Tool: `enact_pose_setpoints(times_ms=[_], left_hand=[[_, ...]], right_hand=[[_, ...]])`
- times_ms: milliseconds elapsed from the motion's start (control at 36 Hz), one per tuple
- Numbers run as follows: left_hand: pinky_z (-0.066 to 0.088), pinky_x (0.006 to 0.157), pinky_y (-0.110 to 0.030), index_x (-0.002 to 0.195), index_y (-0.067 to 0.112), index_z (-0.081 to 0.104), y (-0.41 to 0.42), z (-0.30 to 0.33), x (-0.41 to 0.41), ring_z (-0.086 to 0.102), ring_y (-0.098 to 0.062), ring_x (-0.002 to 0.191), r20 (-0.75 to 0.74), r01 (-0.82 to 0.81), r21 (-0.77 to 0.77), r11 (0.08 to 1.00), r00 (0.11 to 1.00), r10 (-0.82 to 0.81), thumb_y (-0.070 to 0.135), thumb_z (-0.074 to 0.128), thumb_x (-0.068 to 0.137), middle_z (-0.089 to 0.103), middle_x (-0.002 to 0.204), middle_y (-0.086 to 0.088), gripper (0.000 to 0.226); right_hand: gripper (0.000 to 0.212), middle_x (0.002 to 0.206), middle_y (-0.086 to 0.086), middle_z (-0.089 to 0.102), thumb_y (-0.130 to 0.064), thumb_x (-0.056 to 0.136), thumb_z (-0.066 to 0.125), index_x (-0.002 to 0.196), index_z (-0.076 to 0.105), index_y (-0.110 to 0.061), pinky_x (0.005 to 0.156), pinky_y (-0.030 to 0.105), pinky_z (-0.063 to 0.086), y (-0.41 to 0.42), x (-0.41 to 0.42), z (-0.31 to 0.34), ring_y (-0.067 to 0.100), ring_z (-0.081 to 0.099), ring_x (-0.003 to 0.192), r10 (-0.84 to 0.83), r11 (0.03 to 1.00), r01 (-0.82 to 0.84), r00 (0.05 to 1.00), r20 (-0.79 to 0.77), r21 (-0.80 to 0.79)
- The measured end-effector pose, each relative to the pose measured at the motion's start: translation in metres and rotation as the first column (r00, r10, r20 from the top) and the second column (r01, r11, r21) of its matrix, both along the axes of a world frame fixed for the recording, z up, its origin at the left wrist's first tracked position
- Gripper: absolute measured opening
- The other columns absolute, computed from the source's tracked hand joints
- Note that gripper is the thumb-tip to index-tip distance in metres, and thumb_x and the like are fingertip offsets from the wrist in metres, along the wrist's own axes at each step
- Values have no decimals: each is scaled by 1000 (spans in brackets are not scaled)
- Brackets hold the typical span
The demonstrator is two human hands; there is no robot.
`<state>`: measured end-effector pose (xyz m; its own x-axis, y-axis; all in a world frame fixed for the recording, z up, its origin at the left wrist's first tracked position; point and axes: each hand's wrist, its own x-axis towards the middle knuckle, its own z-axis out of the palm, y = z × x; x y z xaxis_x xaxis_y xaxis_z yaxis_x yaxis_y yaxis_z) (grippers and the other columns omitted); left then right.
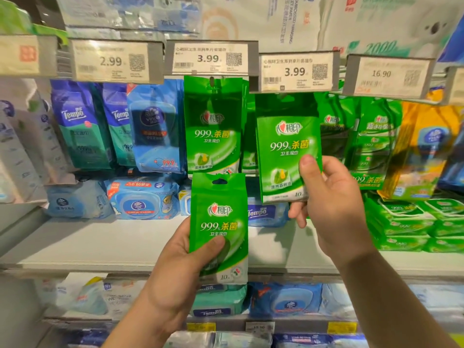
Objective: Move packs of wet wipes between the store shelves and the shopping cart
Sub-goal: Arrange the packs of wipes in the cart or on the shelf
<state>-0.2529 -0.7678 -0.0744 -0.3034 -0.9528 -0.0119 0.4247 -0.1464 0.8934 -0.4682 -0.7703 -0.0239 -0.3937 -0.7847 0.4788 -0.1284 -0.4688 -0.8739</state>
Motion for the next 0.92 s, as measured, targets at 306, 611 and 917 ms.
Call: enact_pose_setpoints(times_ms=[306,611,917], left_hand=[[61,88,-37,123,10,65,-1,0,2,74,-33,103,2,-18,-19,1000,1000,18,3,64,76,76,112,-17,47],[58,94,-42,126,11,63,0,2,4,72,-34,108,-6,-30,-45,999,1000,30,3,64,78,75,115,-16,49],[60,91,-37,124,10,67,2,5,-1,73,-30,107,-25,-63,-68,996,998,62,24,56,89,76,115,-14,38]], right_hand=[[43,65,12,64,-54,97,54,83,51,-14,38,27,38,-18,6,-12,27,54,42,-62,981,70,997,-51,181],[52,59,11,63,-63,96,50,85,53,-12,40,28,37,-37,7,-19,29,54,43,-91,955,101,995,-48,278],[39,62,10,59,-38,107,44,93,55,-3,37,25,29,-4,11,-62,27,52,41,115,876,-124,992,47,466]])
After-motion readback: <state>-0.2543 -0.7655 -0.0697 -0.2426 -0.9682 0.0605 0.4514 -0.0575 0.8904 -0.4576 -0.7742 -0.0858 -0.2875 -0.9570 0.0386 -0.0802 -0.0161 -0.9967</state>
